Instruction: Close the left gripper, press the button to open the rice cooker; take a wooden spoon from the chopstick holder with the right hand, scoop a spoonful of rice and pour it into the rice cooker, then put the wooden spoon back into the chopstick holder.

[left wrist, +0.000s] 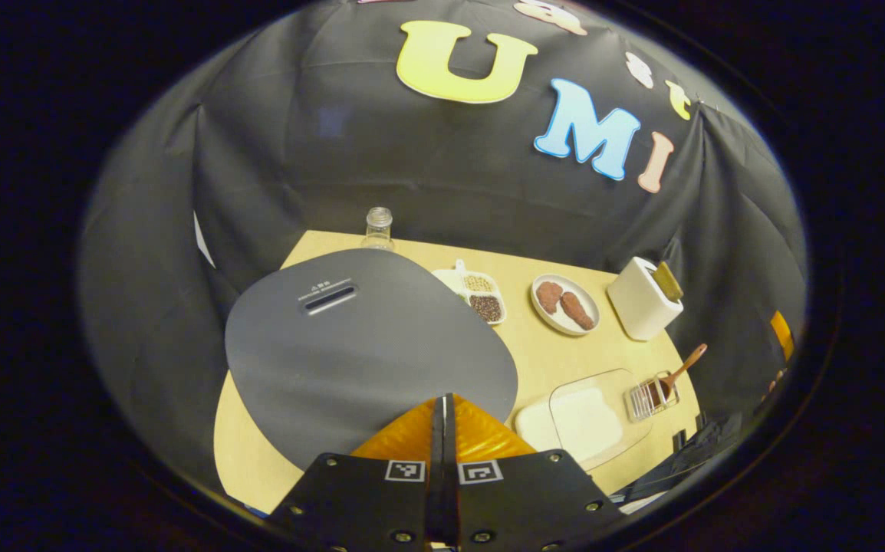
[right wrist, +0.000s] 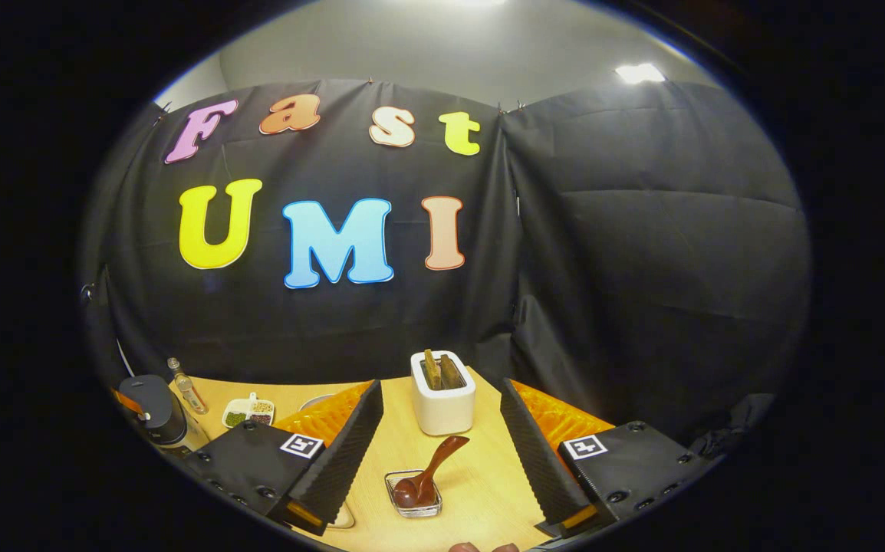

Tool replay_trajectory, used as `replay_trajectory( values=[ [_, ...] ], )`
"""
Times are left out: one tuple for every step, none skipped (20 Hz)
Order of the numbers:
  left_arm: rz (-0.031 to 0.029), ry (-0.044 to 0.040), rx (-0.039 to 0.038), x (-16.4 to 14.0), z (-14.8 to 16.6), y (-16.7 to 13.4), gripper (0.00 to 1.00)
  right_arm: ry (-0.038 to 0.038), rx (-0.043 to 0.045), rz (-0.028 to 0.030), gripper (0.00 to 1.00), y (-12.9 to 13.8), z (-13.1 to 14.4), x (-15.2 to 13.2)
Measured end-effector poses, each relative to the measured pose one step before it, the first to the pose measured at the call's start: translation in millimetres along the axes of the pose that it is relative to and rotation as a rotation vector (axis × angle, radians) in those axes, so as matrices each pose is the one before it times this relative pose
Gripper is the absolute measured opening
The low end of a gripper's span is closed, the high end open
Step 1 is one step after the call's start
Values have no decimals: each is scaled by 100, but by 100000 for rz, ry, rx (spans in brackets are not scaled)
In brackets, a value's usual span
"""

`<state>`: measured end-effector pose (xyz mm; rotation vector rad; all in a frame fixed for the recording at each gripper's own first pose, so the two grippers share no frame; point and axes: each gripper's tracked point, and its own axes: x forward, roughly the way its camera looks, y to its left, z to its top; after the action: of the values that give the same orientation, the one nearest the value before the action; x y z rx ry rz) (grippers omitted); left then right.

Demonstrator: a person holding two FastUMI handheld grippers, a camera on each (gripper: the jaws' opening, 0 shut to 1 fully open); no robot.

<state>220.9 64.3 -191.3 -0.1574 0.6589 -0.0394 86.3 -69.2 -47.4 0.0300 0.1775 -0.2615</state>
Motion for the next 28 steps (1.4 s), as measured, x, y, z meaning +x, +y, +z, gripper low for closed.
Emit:
replay_trajectory(
  values=[
    [-734, 703, 265, 1, -225, -16, 1, 93, -221, -596, 97, 142, -31, -164],
    [-345, -921, -298, -18, 291, -41, 1, 354, -88, -485, 97, 103, -169, -253],
    [28, 2214, -1515, 356, -512, 20, 1, 235, 108, -377, 97, 160, -77, -66],
    [-440, 1318, -437, -153, -379, -13, 1, 194, 162, -185, 97, 128, -184, -155],
    [-612, -383, -534, 142, 43, 161, 1, 132, -32, -136, 97, 170, -135, -81],
    [-613, 1051, -438, 44, -29, 4, 2, 326, -104, -215, 97, 43, -320, -43],
    [-423, 538, -704, 7, -55, 29, 2, 522, 120, -7, 97, 128, -232, 51],
    [-171, 538, -810, 61, 11, 1, 1, 537, 438, 249, 97, 176, -230, -11],
    [-354, 345, 194, 60, -140, -45, 1, 506, 360, 436, 97, 125, -149, 121],
    [-445, 2361, 1718, 286, -399, 1, 2, 628, 172, 634, 97, 126, -252, 159],
    [-378, -1595, 1591, -527, 73, -73, 2, 16, -82, 777, 97, 161, 10, 200],
    [163, 1708, 541, 576, -22, -23, 2, -385, -278, 644, 97, 61, 97, 98],
    [511, -383, -226, -282, 148, 36, 2, -546, -543, 449, 98, -131, 193, 225],
    [623, 96, -660, 26, -5, 54, 2, -480, -543, 148, 97, -220, 24, 178],
    [760, -746, -1725, -124, -82, -4, 2, -351, -224, -60, 98, -200, 109, 203],
    [872, -771, -2749, 48, 17, 28, 2, -24, 310, 84, 97, -329, 54, 220],
    [331, -684, -2665, -204, 31, 67, 2, 231, 692, 204, 98, -173, -3, 276],
    [75, -549, -2236, -42, 124, -15, 2, 234, 838, 329, 97, -82, -10, 261],
    [26, -119, -1891, -49, -138, 89, 2, 142, 672, 443, 98, -91, 33, 288],
    [468, -490, -1598, 9, 89, 67, 2, 49, 251, 277, 98, -160, 13, 197],
    [899, -868, -1003, -8, 153, 11, 2, -291, -103, 81, 97, -199, 224, 299],
    [1131, -2037, 102, -191, 380, -111, 2, -525, -229, -8, 98, -286, 118, 177],
    [1346, -853, 1037, -150, -23, -82, 2, -470, -273, -5, 98, -268, 199, 197],
    [1493, -3179, 1045, -787, 753, -158, 0, -384, -197, -81, 97, -272, 103, 231],
    [1798, -3015, 1227, -158, 468, -188, 2, -168, -138, 43, 98, -241, 74, 204],
    [1962, -3605, 1783, -622, 956, -188, 2, 241, -14, -3, 98, -263, -66, 237],
    [2157, -4200, 2183, -957, 1407, -156, 2, 561, 248, 118, 97, -220, -139, 274],
    [2675, -4986, 2753, -820, 1683, -62, 2, 640, 503, 177, 97, -173, -321, 262]
  ],
)
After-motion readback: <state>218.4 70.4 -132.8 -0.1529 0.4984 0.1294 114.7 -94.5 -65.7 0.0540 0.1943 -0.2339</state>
